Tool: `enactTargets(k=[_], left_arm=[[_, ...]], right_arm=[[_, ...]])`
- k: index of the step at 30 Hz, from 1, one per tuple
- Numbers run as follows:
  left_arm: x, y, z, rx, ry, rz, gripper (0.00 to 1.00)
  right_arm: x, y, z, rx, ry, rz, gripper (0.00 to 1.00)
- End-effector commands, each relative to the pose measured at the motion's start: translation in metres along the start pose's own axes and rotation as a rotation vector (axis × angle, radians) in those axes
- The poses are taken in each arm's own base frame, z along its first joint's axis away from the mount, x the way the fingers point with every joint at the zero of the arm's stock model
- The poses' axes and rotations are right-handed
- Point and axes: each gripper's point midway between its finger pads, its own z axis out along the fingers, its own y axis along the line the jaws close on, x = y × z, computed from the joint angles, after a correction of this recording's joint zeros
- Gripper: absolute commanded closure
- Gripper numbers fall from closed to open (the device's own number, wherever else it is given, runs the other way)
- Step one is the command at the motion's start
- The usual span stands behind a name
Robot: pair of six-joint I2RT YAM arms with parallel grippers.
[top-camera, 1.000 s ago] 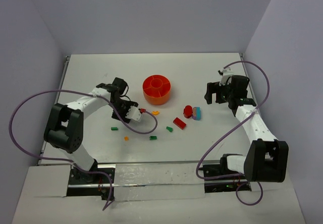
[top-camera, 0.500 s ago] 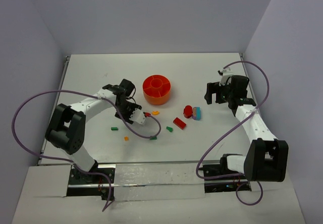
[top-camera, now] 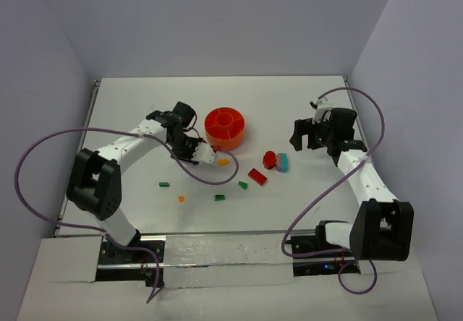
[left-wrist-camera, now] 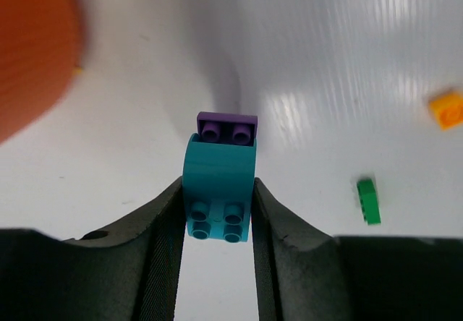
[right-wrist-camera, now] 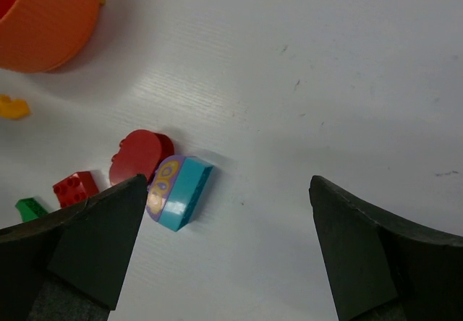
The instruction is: Sort the legos into containers by color
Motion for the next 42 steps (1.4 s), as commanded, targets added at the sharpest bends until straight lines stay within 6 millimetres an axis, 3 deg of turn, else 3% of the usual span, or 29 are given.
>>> enactTargets(k=[1, 3, 5, 9, 11, 17, 21, 32, 38, 42], left_arm=[[-0.069, 0.029, -0.044, -0.062, -0.333, -0.184, 1.0], [-0.089, 0.038, -0.07, -0.092, -0.459, -0.287, 1.0], [-0.124, 0.049, -0.107, -0.129, -0.674, -0.352, 1.0], [-0.165, 0.043, -0.144, -0.043, -0.93, -0.531, 1.0], [-0.175, 0.045, -0.154, -0.018, -1.0, -0.528, 1.0], [-0.192, 0.049, -0.174, 0.085, -1.151, -0.73, 1.0], [-0.194, 0.05, -0.176, 0.097, -1.172, -0.76, 1.0], [-0.197, 0.048, -0.178, 0.119, -1.208, -0.766, 1.0], [-0.197, 0.047, -0.176, 0.122, -1.204, -0.757, 1.0], [-0.2, 0.044, -0.178, 0.139, -1.207, -0.737, 1.0]], right_arm=[[-0.035, 0.036, -0.017, -0.133, -0.08, -0.086, 0.0], [-0.047, 0.062, -0.028, -0.221, -0.109, -0.128, 0.0], [-0.06, 0.096, -0.045, -0.347, -0.147, -0.17, 0.02], [-0.075, 0.149, -0.071, -0.582, -0.175, -0.211, 0.17], [-0.083, 0.163, -0.077, -0.644, -0.182, -0.209, 0.2], [-0.088, 0.217, -0.086, -0.813, -0.127, -0.221, 0.25], [-0.091, 0.234, -0.087, -0.868, -0.112, -0.209, 0.24], [-0.085, 0.254, -0.091, -0.978, -0.052, -0.215, 0.3], [-0.085, 0.265, -0.103, -1.082, -0.022, -0.198, 0.25], [-0.086, 0.267, -0.1, -1.104, 0.006, -0.174, 0.25]])
